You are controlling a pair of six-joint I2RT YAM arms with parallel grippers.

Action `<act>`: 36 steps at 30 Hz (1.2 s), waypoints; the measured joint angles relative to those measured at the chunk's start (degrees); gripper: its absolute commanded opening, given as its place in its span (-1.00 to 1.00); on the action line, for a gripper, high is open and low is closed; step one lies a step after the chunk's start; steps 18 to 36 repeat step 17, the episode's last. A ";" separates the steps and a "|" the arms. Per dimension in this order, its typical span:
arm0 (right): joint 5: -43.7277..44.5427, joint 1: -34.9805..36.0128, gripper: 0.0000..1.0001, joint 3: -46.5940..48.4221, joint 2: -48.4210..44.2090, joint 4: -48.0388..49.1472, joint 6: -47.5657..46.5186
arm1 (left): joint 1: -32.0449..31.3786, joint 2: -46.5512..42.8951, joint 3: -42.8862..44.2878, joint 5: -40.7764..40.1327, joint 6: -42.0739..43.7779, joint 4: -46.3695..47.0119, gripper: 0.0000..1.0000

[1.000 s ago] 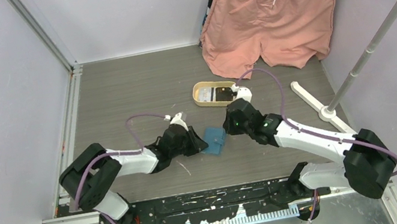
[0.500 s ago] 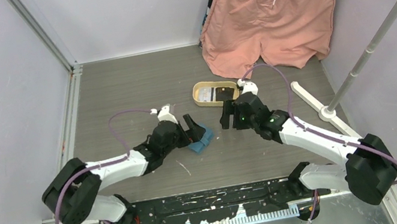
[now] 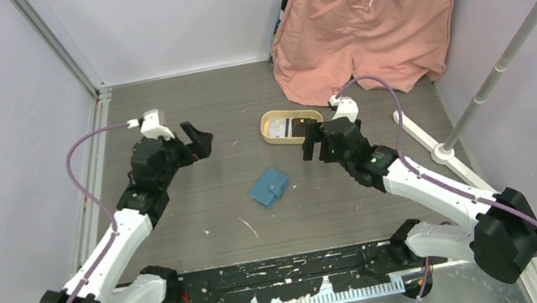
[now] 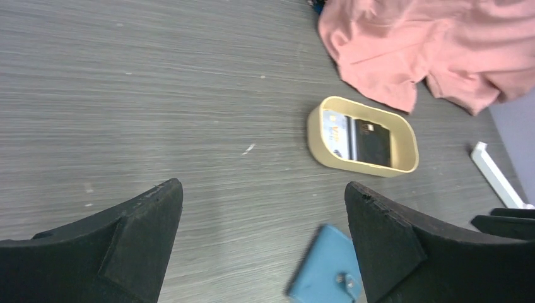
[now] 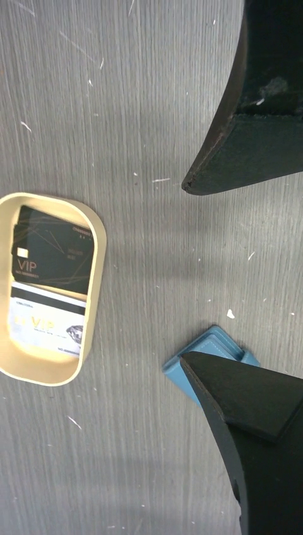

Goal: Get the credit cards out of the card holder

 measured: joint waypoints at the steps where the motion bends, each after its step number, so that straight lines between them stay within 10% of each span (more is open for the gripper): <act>1: 0.85 -0.07 0.99 -0.07 -0.17 0.17 0.00 | 1.42 -0.96 -0.04 0.48 0.94 -1.14 0.99; 16: 12.87 -0.24 0.99 -0.92 -1.31 0.44 0.63 | 14.51 -6.88 -1.25 4.81 7.32 -7.02 0.99; 36: 13.00 -0.24 0.99 -1.29 -2.27 0.61 0.46 | 14.80 -6.88 -1.25 4.83 7.32 -7.10 0.99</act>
